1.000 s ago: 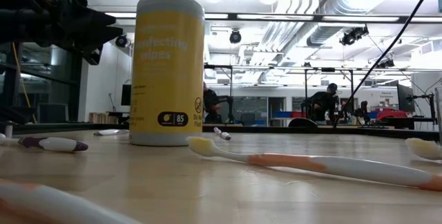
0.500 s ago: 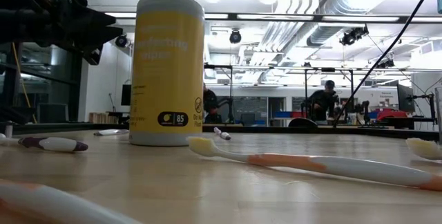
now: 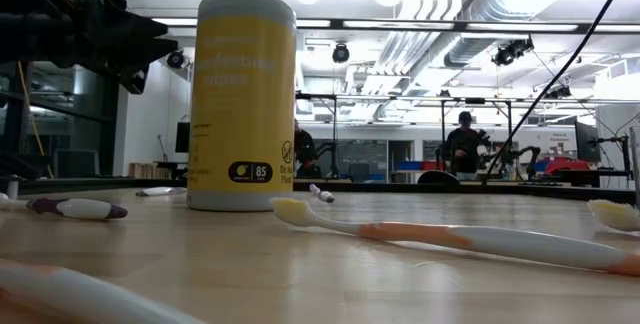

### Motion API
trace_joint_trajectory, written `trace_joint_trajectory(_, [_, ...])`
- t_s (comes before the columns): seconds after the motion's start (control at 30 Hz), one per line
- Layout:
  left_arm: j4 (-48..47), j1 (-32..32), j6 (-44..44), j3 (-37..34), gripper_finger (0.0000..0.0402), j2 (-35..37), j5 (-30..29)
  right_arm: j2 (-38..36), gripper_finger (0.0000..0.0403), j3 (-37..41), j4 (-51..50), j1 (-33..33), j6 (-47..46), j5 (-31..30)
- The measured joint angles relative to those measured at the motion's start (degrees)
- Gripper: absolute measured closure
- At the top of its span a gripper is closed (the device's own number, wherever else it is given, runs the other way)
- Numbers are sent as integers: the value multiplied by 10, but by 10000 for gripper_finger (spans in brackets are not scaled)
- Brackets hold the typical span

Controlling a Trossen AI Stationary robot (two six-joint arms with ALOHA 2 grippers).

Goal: Pick & Place toothbrushing station
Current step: Put the blue mouthwash in the middle section of the transparent organizer

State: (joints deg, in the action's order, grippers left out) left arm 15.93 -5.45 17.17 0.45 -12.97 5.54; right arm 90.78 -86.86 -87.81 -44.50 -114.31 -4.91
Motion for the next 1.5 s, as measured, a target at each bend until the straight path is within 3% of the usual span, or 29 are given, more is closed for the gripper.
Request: trace_joint_trajectory(1.5, [0, 0, 0, 0, 271, 0, 0, 0, 311, 165, 178, -1, -55, 22])
